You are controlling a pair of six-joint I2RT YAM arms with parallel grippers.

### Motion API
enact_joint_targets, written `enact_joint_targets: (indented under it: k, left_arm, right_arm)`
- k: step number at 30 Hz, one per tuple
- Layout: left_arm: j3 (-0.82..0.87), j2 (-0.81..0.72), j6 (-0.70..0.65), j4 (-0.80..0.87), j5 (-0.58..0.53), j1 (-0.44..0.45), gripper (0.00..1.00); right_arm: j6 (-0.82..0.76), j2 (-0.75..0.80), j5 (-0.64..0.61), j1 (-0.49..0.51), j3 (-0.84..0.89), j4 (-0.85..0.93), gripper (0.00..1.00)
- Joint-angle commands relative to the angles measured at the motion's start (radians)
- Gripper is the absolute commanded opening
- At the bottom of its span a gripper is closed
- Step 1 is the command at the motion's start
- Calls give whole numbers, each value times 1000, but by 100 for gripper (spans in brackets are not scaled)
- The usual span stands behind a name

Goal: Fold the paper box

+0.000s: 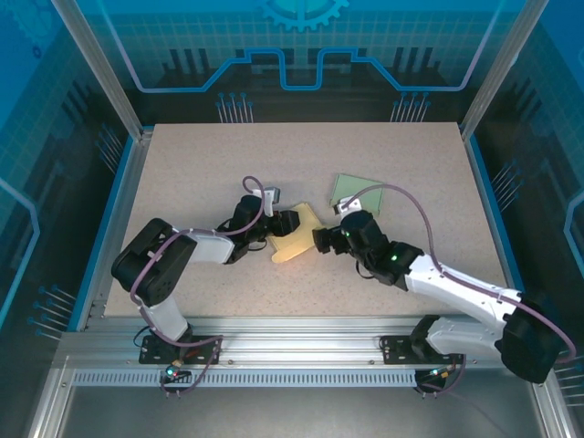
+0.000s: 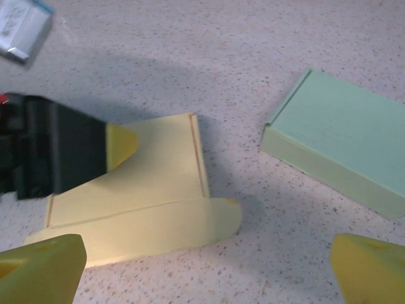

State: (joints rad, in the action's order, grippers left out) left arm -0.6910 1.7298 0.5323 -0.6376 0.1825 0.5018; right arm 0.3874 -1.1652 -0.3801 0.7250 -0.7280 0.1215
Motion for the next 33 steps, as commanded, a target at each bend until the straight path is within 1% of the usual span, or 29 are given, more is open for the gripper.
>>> enact_joint_targets:
  k: [1,4,7,9,11,14,16,18,25,33]
  left_arm:
    - [-15,-53,-32,81,69,-3,54]
    - [-53,-131,-58,134,93,-3,59]
    - [-65,-225,-93,201,64,-5,61]
    - [-59,-286,-116,253,5,-4,62]
    - [-55,-342,-136,362,-98,-5,63]
    - [-44,-378,-160,518,-248,-5,63]
    - [-22,-383,-162,568,-308,-6,63]
    - [-5,-372,-163,587,-323,-6,63]
    - [1,-264,-162,586,-307,-5,61]
    - [-5,-174,-163,591,-298,-6,48]
  right_arm:
    - [9,-50,200,-85,-44,26,97]
    - [-5,-99,305,-150,-73,28,97]
    - [-11,-162,402,-205,-116,51,97]
    - [-16,-205,461,-225,-137,47,97]
    - [-18,-253,518,-244,-145,40,98]
    - [-6,-330,578,-265,-209,42,100]
    - [7,-386,606,-275,-242,51,100]
    - [23,-436,615,-279,-270,56,100]
    - [71,-563,657,-285,-342,64,100]
    - [107,-624,734,-304,-328,34,100]
